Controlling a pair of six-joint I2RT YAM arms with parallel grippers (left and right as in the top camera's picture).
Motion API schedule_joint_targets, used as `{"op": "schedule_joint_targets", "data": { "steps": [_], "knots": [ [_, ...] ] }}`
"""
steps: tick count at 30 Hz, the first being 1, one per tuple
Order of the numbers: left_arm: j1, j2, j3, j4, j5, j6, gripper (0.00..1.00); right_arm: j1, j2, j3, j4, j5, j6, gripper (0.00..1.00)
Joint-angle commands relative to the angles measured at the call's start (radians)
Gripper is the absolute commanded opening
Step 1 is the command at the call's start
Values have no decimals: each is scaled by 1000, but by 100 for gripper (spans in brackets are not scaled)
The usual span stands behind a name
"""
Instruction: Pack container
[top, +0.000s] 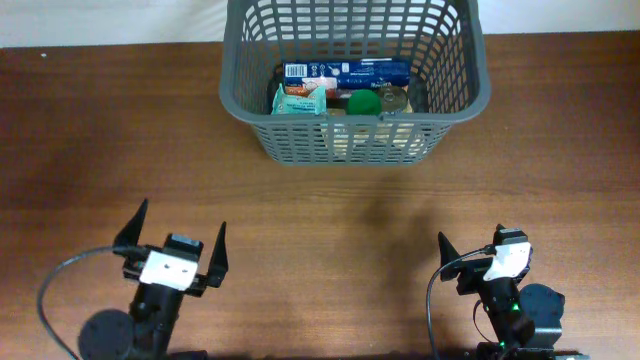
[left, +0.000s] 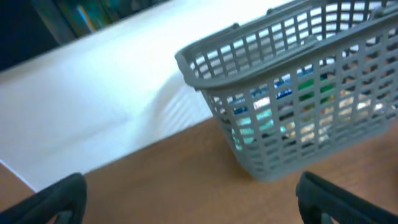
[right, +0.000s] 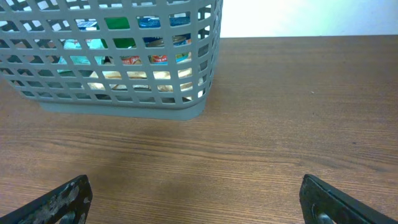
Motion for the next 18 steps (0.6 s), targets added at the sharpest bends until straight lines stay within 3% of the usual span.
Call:
{"op": "schedule_joint_targets", "data": {
  "steps": [1,18],
  "knots": [
    [-3,-69,-103,60,-4,12,99,5,-8,-7,2,9,-4,99],
    [-21,-234,-509,303,-3,12,99,5,-8,-7,2,9,-4,99]
  ]
}}
